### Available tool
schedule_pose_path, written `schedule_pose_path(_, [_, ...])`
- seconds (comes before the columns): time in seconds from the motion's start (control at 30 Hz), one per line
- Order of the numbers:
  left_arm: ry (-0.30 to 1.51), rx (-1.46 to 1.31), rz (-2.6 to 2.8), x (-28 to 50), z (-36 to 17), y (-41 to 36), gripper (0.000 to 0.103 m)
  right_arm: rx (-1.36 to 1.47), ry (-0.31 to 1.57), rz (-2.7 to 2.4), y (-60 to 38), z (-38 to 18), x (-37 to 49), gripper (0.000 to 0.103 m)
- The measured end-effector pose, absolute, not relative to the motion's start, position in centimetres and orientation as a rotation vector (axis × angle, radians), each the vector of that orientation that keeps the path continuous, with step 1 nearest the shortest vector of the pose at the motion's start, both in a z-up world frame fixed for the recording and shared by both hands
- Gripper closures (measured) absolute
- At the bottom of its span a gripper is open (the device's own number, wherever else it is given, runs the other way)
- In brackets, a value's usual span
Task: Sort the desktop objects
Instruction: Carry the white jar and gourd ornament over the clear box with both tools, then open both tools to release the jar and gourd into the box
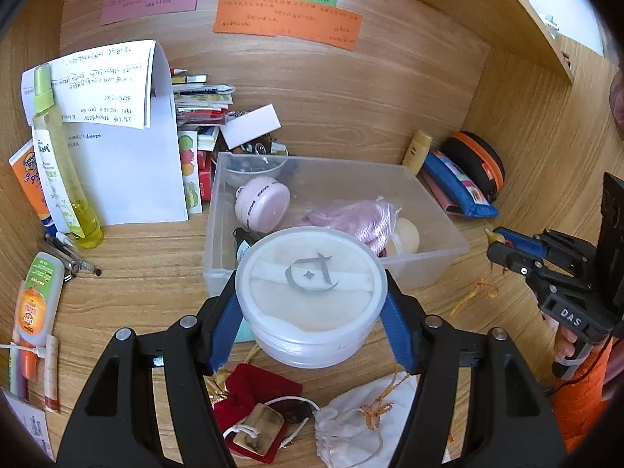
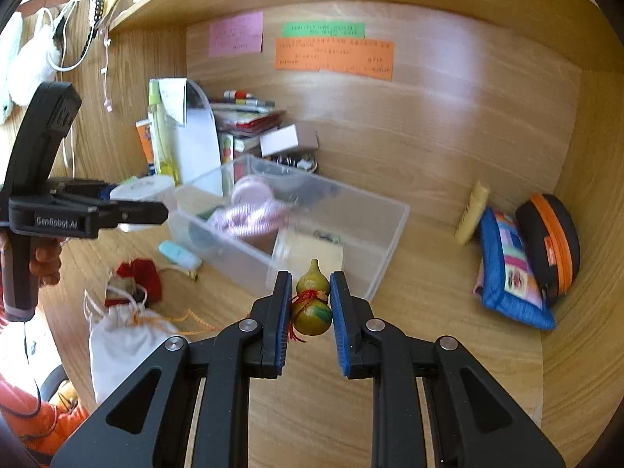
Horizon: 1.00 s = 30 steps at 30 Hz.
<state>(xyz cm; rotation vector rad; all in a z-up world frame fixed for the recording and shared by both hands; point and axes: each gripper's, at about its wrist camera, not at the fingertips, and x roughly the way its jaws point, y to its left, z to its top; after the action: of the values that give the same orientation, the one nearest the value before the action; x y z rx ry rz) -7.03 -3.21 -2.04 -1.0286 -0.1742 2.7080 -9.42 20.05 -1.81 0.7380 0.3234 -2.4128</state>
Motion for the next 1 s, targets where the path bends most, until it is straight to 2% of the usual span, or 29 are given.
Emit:
schedule_pose_path(0.57, [-0.221, -0.992, 2.740, -9.6, -1.7, -5.1, 0.039, 0.689, 0.300, -2.421, 17.2, -0.7, -13.5, 0.085])
schedule_pose_path(1.0, [-0.176, -1.057, 2.736, -12.9, -3.5, -4.9, 0.039, 0.795, 0.276, -2.375, 16.3, -3.9, -16.7, 0.085])
